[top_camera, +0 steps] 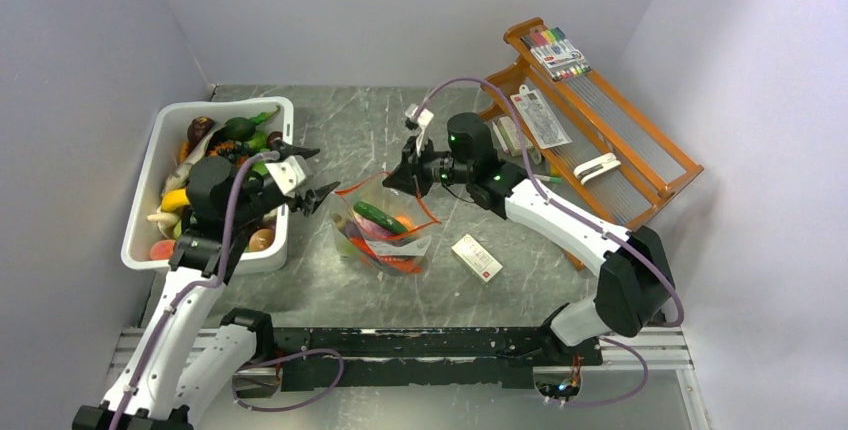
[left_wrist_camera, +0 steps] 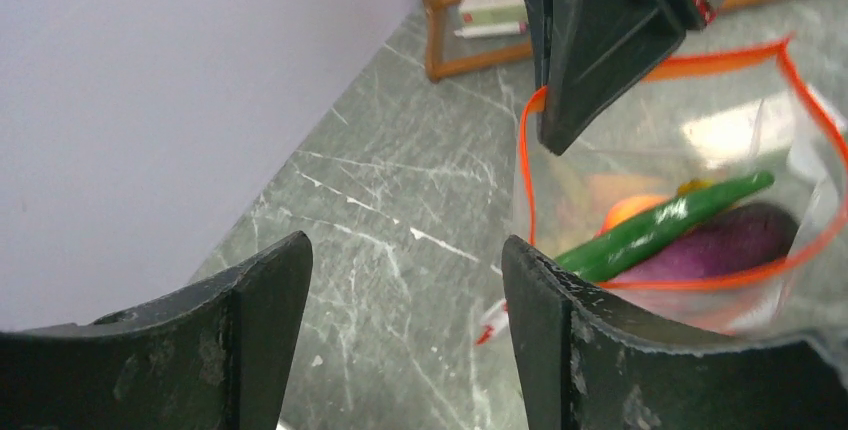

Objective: Place the food in the zip-top bag and seal the zipper
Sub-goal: Zip the zipper food storage bag at the center of the board.

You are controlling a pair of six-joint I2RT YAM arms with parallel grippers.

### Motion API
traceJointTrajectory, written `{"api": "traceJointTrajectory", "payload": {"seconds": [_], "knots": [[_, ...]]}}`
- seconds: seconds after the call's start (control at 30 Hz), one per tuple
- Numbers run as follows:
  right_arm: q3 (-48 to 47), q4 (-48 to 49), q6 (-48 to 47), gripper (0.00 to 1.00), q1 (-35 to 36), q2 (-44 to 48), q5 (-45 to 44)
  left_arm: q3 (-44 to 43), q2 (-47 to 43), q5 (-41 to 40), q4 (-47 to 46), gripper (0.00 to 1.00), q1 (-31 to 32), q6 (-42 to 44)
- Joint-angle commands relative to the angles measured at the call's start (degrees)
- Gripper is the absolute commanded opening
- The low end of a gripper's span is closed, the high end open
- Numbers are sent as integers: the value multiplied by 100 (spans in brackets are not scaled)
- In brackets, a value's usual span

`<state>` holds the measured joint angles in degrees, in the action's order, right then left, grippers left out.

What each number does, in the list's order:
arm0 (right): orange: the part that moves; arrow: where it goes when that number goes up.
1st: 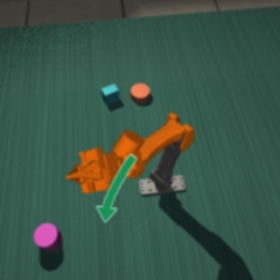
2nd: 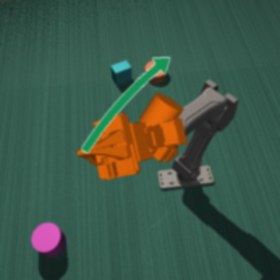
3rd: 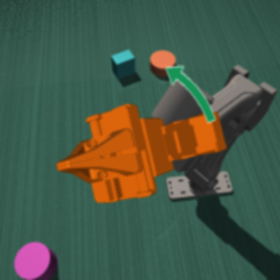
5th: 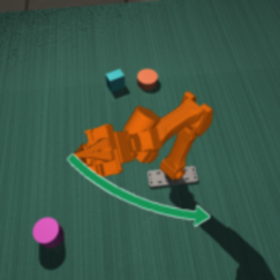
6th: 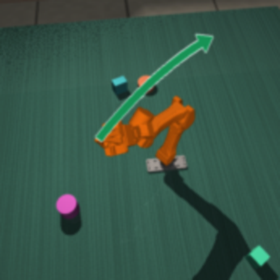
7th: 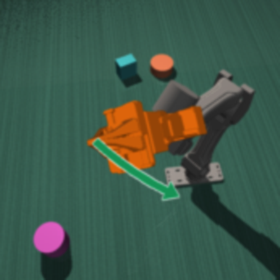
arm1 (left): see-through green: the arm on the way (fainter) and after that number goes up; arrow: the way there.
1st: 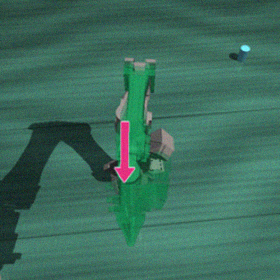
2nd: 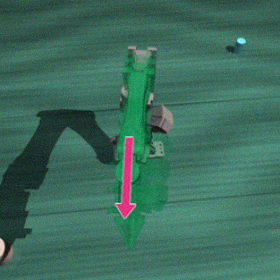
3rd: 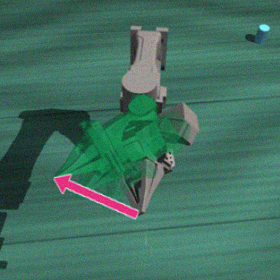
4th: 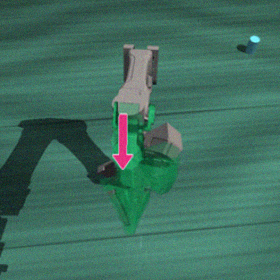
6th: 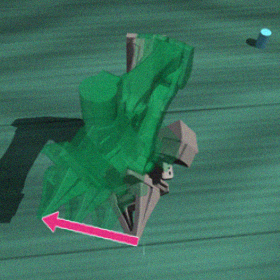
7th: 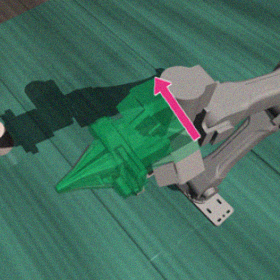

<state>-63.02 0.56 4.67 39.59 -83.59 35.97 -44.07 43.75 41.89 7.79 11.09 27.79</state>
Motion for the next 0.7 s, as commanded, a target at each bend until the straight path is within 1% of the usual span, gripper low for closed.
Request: {"api": "traceJointTrajectory", "payload": {"seconds": [0.0, 0.03, 0.07, 0.1, 0.13, 0.17, 0.23, 0.3, 0.33, 0.37, 0.43, 0.53, 0.67], "knots": [[-416, -134, 2406, 0, 0, 26, -1110, 177, -390, -751, -1333, 67, -37, -2086], [-251, 64, 2954, 0, 47, 109, -1231, 168, -463, -995, -1416, 66, -37, -2646], [-59, 354, 3462, 0, 132, 229, -1426, 101, -481, -1235, -1375, 67, -41, -2976], [116, 599, 3884, 0, 258, 349, -1708, -39, -459, -1461, -1201, 72, -38, -3350], [261, 848, 4228, 0, 447, 480, -2041, -264, -377, -1726, -689, 78, -37, -3757], [358, 936, 4508, 0, 586, 596, -2468, -593, -265, -1922, -187, 80, -37, -3970], [517, 1016, 5046, 0, 828, 798, -3345, -1298, 60, -2182, 845, 82, -36, -4157], [700, 1032, 5539, 0, 977, 931, -4029, -1709, 242, -2383, 1446, 82, -37, -4461], [759, 1025, 5779, 0, 1065, 966, -4449, -1740, 275, -2369, 1580, 82, -37, -4553], [787, 1087, 5928, 0, 1168, 978, -4658, -1716, 282, -2301, 1610, 81, -37, -4632], [698, 1097, 6028, 0, 1333, 869, -4919, -1666, 278, -2112, 1686, 77, -37, -4768], [609, 953, 6452, 0, 1493, 624, -5163, -1561, 224, -1997, 1751, 75, -37, -4827], [941, 1251, 6926, 0, 1689, 614, -5701, -1498, 275, -1950, 1970, 73, -37, -4827]]}}
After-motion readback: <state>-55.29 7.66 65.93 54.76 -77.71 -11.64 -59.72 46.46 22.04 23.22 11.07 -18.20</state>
